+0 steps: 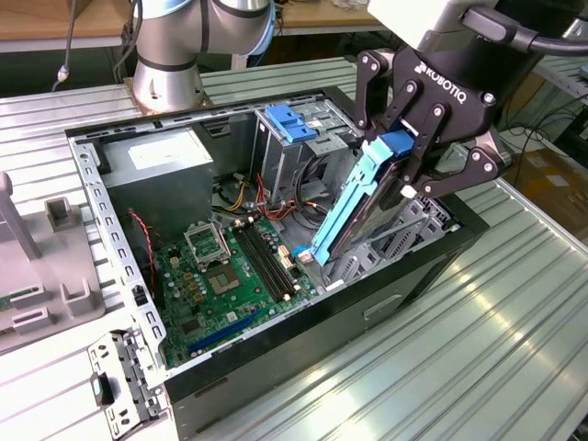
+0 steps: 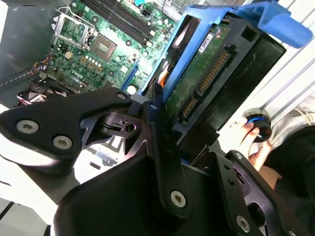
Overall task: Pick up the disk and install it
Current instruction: 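Pick up the disk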
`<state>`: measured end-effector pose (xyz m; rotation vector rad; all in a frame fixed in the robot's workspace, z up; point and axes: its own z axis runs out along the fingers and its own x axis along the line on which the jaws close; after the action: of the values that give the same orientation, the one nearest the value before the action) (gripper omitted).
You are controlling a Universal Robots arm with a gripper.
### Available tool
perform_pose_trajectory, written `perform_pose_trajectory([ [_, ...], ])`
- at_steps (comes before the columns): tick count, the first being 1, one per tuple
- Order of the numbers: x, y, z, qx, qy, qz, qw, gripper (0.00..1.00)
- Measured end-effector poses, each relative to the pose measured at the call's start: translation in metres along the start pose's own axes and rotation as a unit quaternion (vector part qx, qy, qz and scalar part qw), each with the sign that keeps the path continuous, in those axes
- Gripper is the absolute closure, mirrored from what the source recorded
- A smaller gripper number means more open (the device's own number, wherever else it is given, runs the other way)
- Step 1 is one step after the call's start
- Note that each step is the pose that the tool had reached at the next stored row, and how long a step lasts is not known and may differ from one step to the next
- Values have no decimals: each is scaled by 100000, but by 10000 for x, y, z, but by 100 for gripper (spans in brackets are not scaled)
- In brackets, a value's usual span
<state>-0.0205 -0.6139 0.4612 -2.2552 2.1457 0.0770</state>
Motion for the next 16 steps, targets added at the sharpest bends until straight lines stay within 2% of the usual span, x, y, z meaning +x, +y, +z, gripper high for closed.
perform_pose_trajectory([
  [4, 16, -46, 0, 0, -7, 314, 100000, 64],
  [16, 31, -247, -1, -89, -17, 428, 99999, 64],
])
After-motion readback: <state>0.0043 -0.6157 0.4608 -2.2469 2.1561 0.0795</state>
